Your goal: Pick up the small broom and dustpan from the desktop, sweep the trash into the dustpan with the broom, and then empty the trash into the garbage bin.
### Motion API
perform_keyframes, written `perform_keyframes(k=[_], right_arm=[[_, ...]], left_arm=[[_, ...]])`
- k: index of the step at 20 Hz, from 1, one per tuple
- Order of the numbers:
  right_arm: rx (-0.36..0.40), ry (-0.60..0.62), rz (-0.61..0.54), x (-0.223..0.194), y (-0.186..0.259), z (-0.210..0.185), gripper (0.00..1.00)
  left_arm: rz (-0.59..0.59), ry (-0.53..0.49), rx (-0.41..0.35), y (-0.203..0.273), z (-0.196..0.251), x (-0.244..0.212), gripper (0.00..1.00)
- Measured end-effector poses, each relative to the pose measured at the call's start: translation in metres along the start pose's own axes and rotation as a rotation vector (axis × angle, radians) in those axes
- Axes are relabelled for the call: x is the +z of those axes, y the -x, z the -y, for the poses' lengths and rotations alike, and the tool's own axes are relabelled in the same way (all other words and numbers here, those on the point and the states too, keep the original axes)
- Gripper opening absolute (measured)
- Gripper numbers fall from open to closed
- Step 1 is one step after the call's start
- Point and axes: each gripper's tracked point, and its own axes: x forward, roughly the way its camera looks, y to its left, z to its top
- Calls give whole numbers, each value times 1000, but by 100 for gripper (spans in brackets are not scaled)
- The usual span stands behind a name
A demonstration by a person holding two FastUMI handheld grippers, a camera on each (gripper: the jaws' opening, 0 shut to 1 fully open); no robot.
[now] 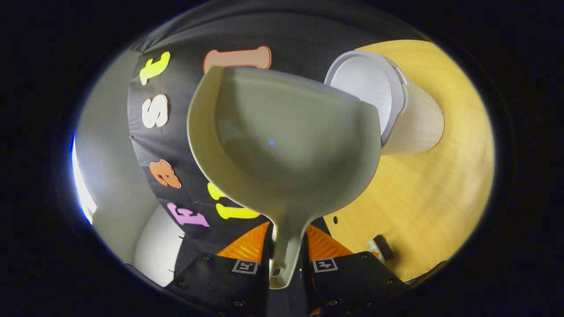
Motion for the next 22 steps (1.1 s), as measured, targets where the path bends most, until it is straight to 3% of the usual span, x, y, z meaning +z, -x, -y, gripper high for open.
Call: perform_keyframes(k=[1, 6, 11, 14, 20, 21, 22], right_arm=[[-9, 17, -9, -9, 4, 2, 30], [-72, 107, -78, -57, 17, 24, 30], [-242, 250, -175, -109, 10, 89, 30], [-277, 217, -185, -127, 1, 121, 30], [-355, 172, -63, -122, -9, 183, 30], [-362, 161, -43, -118, -10, 190, 26], [-368, 151, -22, -117, -11, 197, 30]], left_arm=[[2, -7, 0, 1, -1, 1, 97], [11, -12, -10, 8, 0, 2, 97], [-12, 13, -11, 11, -16, -9, 97], [-20, 48, -19, 10, -21, -15, 97], [-41, 74, -26, 4, -19, -25, 96], [-47, 83, -31, 3, -17, -26, 96], [-44, 85, -31, 1, -16, -24, 96]])
